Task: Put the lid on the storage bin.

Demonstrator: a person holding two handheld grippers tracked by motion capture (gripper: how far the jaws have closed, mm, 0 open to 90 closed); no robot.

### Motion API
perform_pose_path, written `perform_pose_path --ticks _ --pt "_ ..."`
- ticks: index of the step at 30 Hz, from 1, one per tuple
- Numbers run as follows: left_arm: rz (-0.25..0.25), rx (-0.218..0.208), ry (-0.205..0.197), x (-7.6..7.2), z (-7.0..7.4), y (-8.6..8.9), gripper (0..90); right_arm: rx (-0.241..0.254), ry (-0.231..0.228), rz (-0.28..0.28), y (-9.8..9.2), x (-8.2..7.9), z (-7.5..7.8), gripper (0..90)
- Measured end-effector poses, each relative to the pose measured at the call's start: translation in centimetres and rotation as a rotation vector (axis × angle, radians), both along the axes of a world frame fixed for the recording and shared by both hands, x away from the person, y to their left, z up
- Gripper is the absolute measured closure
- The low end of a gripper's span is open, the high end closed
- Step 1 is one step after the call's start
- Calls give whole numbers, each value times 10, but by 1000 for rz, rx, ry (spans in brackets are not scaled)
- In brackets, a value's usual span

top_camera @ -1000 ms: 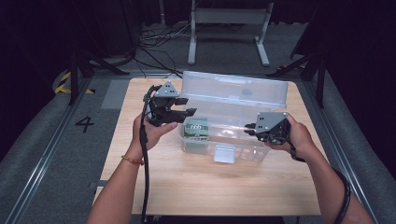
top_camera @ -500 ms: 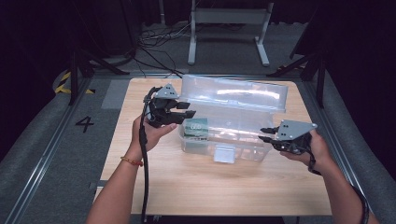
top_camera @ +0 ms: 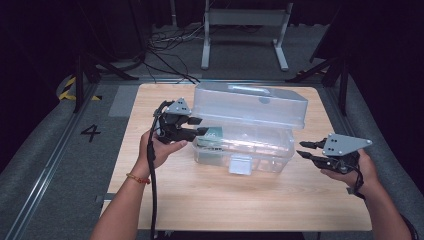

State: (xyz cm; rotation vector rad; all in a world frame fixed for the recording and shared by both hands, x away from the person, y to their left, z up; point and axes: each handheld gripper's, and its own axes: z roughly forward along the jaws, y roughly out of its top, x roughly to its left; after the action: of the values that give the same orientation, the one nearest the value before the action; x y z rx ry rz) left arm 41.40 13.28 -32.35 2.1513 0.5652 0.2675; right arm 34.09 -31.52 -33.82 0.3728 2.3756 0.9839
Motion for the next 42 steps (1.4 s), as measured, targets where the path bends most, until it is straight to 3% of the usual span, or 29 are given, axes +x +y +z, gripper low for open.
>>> perform_pose_path --ticks 19,42 --pt "4 35 24 -11 -17 5 508 17 93 -57 -28 -9 -25 666" --pt "7 65 45 -25 -33 7 479 21 129 -91 -34 -8 -45 656"
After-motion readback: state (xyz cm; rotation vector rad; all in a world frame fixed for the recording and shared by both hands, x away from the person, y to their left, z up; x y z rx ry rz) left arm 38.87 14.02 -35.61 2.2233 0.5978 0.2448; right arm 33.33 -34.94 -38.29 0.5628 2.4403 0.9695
